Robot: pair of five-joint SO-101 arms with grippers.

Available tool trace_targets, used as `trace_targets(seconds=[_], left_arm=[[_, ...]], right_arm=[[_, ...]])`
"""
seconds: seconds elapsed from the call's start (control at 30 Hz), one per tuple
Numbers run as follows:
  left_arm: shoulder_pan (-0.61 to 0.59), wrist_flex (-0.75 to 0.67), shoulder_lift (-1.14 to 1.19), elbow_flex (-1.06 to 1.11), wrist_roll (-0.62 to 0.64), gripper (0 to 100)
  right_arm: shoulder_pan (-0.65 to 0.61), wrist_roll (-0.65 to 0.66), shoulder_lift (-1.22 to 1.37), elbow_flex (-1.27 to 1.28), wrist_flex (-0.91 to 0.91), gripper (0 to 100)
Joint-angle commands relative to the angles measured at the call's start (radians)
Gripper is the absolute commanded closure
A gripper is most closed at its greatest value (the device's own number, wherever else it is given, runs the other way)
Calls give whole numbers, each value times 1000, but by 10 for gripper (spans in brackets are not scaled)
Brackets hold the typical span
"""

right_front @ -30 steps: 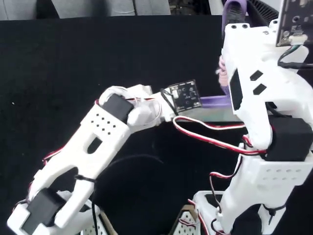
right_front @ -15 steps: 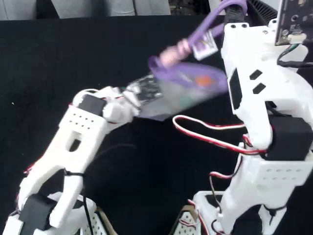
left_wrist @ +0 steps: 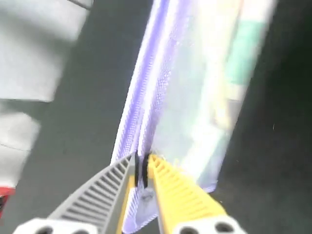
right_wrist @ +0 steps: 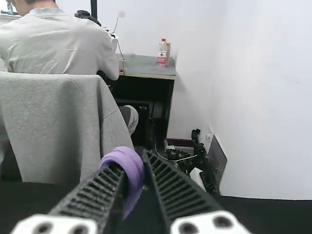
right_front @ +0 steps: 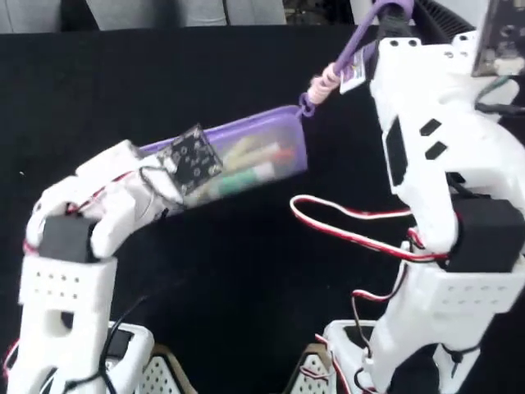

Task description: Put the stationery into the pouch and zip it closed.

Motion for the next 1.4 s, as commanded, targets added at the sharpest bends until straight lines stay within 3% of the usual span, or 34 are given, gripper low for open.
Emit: trace_targets(seconds=[0.0,0.2,0.63,0.93,1.13,1.37], left_arm=[[-61,107,-124,16,-95,971],[-154,244,-198,110,-173,971],[-145,92,-334,348,-181,962],[-143,118,-427,344,-176,661],[-134,109,-531,343,-183,654],[-142,-8,-577,277,-180,654]], right_arm=[[-60,-2,-25,-16,-2,988],[-153,0,-25,19,-2,988],[-152,0,-25,30,-2,988],[-152,0,-25,31,-2,988],[-152,0,-25,31,-2,988],[-150,0,-25,31,-2,988]])
